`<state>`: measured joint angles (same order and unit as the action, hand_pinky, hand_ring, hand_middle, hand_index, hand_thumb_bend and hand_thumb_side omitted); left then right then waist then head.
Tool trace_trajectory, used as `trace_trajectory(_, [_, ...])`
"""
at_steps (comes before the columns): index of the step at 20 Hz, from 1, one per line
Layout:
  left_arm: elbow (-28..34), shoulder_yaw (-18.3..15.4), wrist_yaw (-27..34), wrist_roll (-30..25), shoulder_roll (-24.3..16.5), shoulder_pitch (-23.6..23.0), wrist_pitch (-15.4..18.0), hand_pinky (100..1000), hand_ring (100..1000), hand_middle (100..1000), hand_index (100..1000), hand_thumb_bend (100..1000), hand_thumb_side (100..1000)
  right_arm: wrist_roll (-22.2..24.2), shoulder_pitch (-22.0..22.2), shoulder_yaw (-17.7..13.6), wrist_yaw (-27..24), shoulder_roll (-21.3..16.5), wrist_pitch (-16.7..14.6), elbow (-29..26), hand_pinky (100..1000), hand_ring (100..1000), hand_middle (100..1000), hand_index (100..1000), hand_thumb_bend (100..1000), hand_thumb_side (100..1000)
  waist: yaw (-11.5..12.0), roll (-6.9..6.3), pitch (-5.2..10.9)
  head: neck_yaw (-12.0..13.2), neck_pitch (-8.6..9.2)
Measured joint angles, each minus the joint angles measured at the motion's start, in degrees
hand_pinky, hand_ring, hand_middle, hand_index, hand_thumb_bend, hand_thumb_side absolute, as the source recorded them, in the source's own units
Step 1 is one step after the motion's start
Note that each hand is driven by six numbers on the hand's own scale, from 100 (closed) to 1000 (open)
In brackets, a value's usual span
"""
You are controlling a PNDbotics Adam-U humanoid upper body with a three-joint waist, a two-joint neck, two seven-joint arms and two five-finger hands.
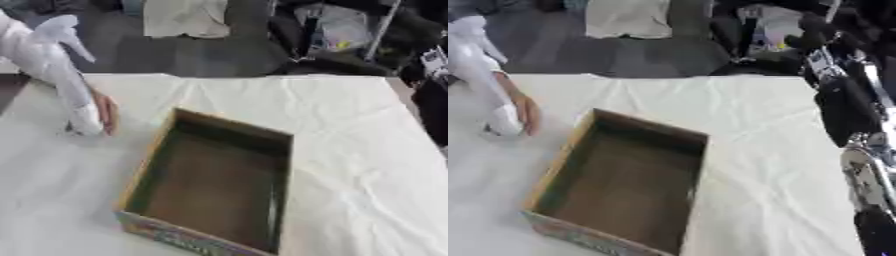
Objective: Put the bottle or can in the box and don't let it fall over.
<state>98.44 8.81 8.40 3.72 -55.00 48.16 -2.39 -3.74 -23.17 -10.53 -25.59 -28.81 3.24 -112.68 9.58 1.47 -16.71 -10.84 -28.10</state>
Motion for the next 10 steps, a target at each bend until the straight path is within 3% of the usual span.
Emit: trace_trajectory(10, [-0.95, 1.2, -4.54, -10.53, -3.23, 0.84, 1.69, 706, 689, 793, 817, 230, 668, 0.46, 0.14, -0.01, 0.0, -0.06, -0.09, 0.17, 814, 891, 976, 785, 183, 412, 0.73, -0.29, -0.08, -0.86, 0.05])
